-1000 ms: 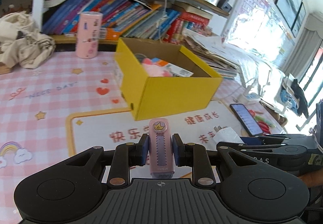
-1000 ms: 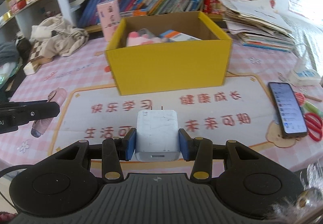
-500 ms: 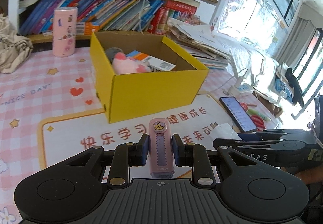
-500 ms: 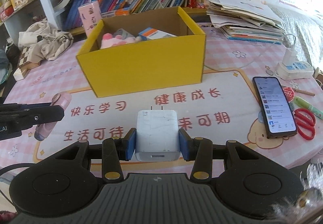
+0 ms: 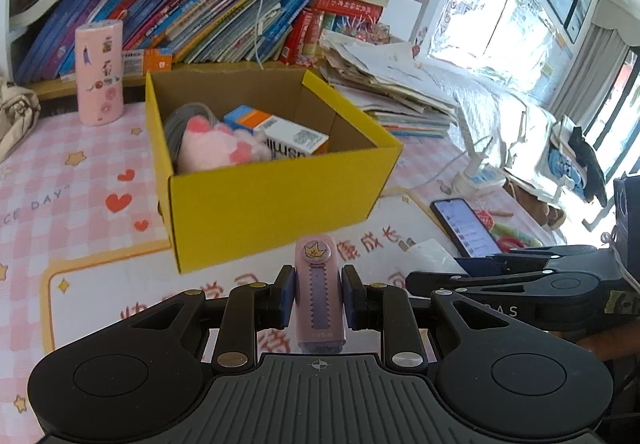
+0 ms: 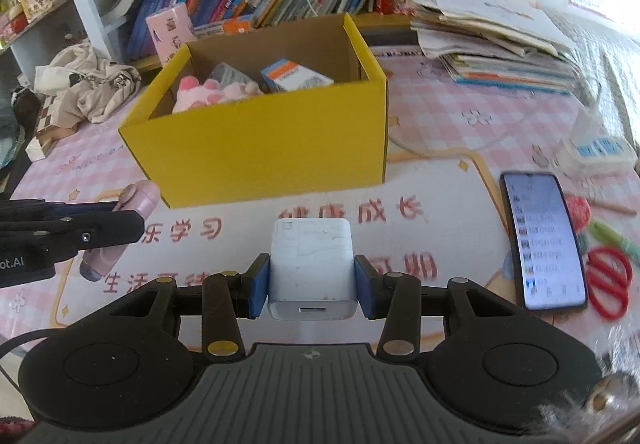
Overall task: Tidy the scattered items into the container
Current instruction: 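Carry the pink stick and white charger with both tools to the yellow box, then lower both items into the yellow box and open both tools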
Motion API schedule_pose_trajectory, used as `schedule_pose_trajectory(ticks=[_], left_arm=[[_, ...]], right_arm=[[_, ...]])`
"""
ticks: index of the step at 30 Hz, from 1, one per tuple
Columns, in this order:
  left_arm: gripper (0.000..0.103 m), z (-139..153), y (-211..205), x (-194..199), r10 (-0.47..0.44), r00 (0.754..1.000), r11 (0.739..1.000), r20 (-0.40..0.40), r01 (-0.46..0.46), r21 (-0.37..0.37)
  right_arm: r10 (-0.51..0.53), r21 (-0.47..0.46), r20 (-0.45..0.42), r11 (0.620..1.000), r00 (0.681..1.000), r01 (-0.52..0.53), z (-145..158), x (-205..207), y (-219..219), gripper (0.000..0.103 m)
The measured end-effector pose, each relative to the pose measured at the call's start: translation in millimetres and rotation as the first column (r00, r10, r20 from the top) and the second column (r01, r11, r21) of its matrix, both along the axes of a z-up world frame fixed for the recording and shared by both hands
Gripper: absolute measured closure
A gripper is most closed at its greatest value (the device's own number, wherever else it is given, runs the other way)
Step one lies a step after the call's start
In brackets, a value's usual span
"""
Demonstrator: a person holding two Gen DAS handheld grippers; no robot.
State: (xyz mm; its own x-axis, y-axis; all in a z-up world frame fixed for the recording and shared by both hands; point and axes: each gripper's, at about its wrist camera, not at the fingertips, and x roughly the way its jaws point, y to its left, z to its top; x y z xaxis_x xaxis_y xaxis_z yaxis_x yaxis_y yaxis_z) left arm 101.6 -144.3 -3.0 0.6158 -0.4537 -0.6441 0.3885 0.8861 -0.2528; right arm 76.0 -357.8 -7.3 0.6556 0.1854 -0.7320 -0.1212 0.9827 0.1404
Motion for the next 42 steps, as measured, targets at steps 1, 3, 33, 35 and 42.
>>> schedule_pose_trajectory(ticks=[1,3,33,35,42], left_arm=[[0.08,3,-2,2,0.005,1.0,1.0,0.011,-0.005,0.002],[0.08,9,-8,7,0.015,0.999,1.0,0.036,-0.015,0.006],[0.08,31,-33,154,0.172,0.973,0.968,0.155,-0.197,0.159],[0.08,28,-31,165,0.185,0.971,0.963,0.152,-0.21,0.171],[0.08,10,-22,199,0.243,0.962,0.942,0.122,-0.264,0.209]], right_arm=[[0.006,0.001,0.002,1.0,1.0,-0.006,0,3,-2,0.062],[0.027,0.012,0.025,1.0,0.999,-0.027,6,11,-6,0.062],[0.343,-0.091,0.133,0.939,0.93,-0.333,31,211,23,0.062],[0.374,-0.112,0.104,0.925,0.922,-0.363,26,228,30,0.062],[0.498,-0.172,0.015,0.856,0.867,-0.488,10,274,56,0.062]])
